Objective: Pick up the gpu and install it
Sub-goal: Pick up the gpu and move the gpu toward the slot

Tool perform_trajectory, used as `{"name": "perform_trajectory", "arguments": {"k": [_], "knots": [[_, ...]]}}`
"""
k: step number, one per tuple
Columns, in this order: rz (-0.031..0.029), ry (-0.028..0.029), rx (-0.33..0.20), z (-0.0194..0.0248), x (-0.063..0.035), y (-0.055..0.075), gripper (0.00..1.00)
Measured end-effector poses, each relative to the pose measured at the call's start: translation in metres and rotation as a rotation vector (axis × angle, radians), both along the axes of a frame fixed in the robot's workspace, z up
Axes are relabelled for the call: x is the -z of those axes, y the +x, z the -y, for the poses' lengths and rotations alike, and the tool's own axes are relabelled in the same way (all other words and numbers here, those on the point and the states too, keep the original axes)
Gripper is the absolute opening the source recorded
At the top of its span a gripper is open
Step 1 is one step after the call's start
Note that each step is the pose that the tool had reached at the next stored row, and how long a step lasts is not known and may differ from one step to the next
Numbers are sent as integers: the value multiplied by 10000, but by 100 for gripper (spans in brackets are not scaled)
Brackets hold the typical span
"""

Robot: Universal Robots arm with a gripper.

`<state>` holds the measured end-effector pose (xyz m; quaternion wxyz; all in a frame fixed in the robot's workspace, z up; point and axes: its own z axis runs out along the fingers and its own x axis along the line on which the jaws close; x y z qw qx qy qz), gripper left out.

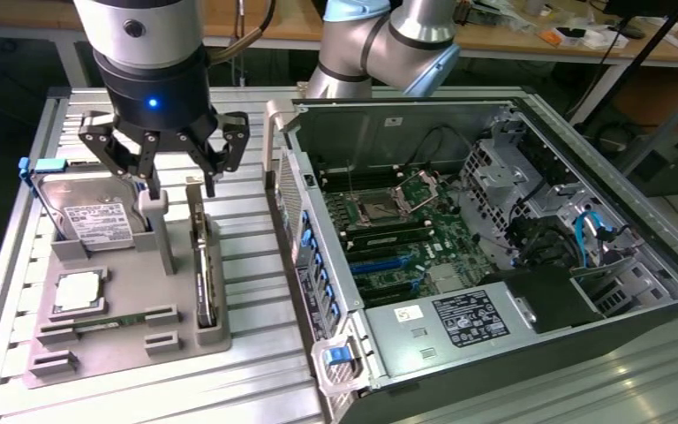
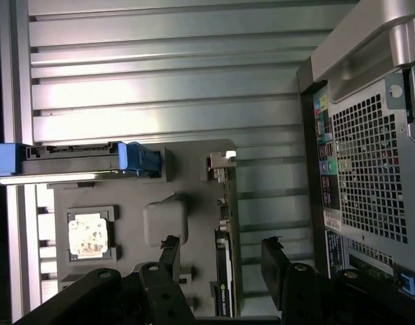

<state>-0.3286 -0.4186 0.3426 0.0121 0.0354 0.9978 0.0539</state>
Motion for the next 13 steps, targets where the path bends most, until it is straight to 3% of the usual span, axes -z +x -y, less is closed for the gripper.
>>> {"name": "perform_trajectory", "arguments": {"k": [13], "knots": [[0,13,0,3,13,0,60]]}}
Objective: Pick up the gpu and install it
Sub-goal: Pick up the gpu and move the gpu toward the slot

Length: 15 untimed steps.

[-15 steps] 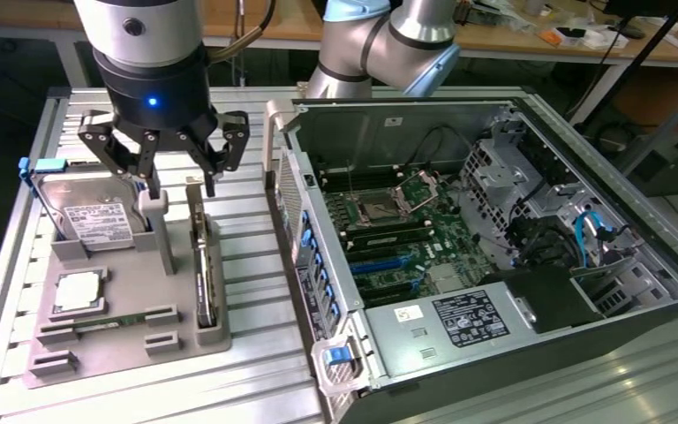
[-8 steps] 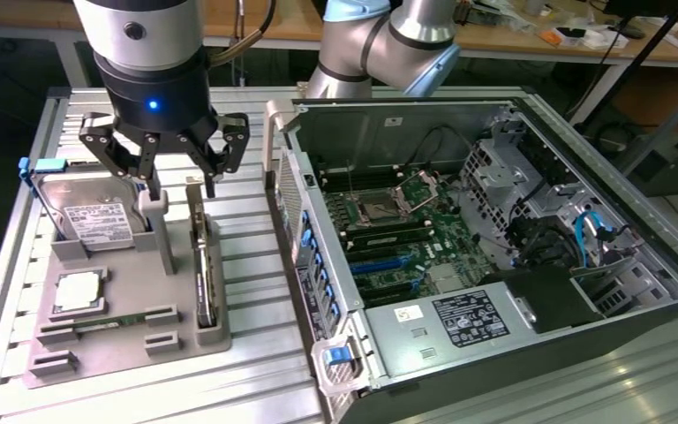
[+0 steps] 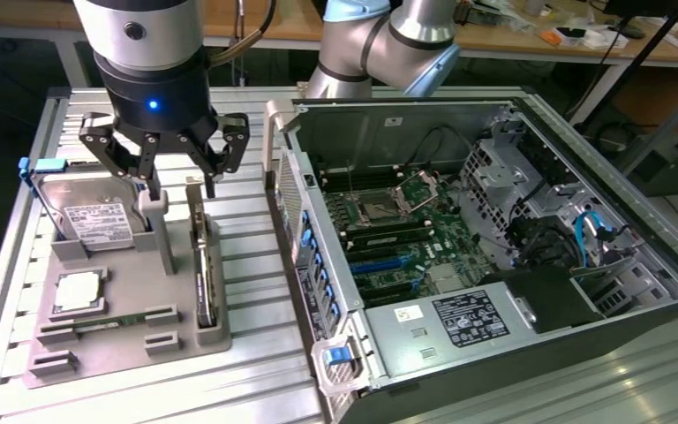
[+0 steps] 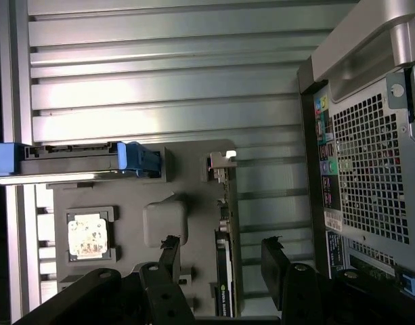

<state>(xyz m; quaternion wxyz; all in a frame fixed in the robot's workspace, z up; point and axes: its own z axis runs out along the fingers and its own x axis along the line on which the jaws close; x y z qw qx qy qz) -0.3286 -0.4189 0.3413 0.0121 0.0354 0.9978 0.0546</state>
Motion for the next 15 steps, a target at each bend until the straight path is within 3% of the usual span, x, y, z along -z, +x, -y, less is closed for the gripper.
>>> {"name": "perform_trajectory", "arguments": {"k": [8,10,12,15], "knots": [[0,-11,-8,0,48,31,60],[0,-42,-8,8,72,45,60],[0,-151,-7,19,81,56,60],[-5,-497,-5,50,83,73,60]]}}
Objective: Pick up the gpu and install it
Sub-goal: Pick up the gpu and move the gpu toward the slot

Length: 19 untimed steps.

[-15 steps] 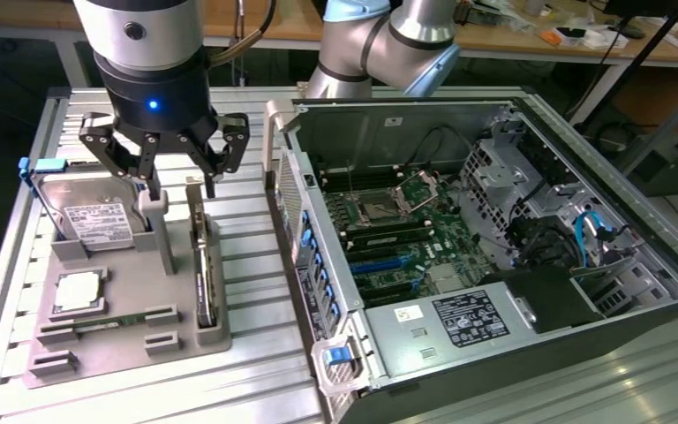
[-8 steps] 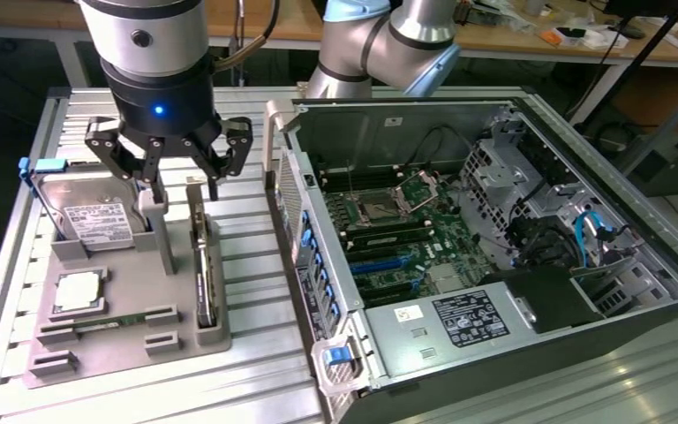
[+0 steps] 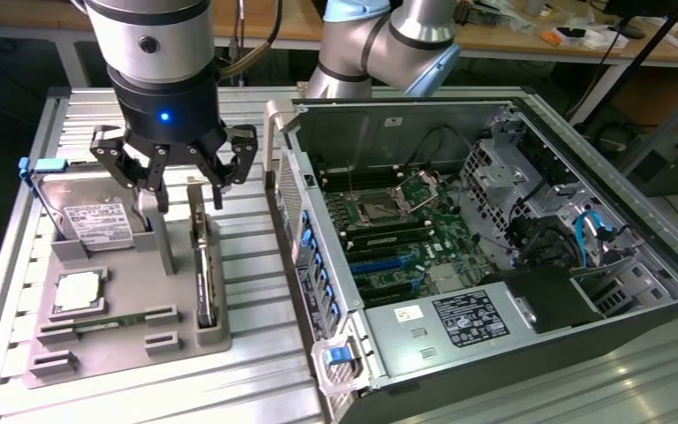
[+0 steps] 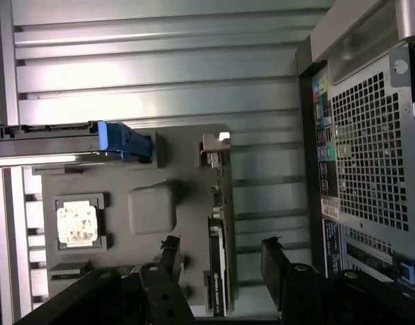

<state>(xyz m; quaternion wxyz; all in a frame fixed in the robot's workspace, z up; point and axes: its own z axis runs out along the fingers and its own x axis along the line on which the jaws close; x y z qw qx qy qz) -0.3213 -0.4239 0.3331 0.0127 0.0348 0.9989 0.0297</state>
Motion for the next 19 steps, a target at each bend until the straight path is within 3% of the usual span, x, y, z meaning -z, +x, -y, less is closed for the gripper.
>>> {"name": "perform_trajectory", "arguments": {"k": [1,2,3,5,9,19], "knots": [[-3,-129,-1,7,1,7,60],[0,-181,-1,10,13,11,60],[1,-192,-3,13,24,15,60],[-2,-202,-3,28,57,18,60],[1,-200,-2,111,142,33,60],[-2,-202,-29,153,348,132,60]]}}
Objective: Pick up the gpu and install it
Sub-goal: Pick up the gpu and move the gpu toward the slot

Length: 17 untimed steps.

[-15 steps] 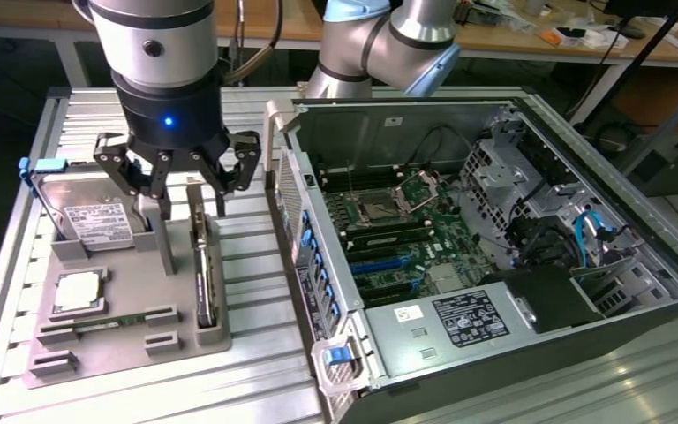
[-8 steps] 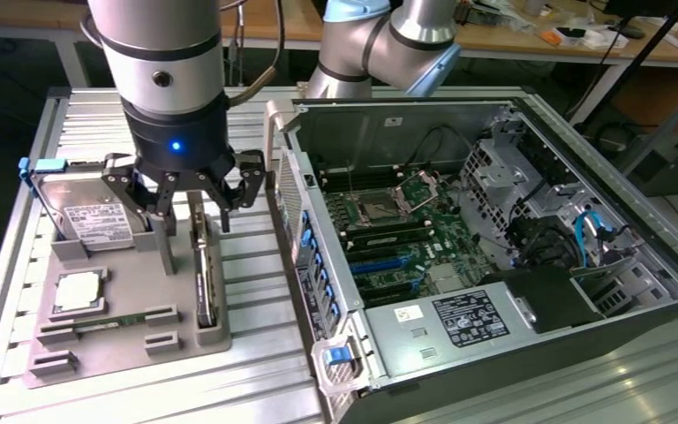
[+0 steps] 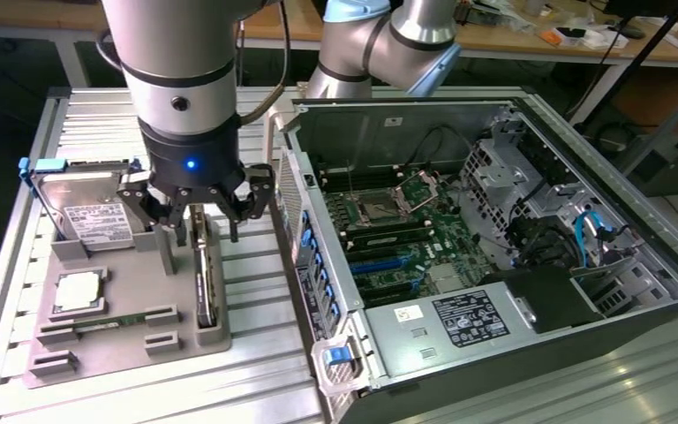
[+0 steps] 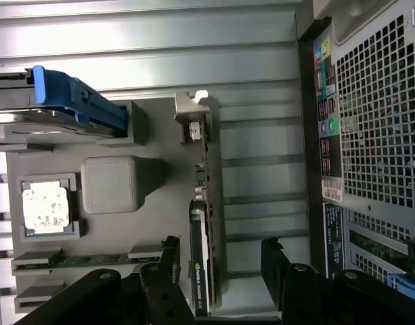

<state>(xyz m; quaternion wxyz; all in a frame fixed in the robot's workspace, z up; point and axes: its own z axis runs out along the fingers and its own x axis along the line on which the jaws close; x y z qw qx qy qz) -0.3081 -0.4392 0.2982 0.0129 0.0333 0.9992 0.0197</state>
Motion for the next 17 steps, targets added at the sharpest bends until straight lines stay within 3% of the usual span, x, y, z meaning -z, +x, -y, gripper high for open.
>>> {"name": "perform_trajectory", "arguments": {"k": [7,14,17], "knots": [[1,2,-9,61,141,-5,60],[53,4,-9,60,252,-131,60],[53,0,-9,33,309,-140,60]]}}
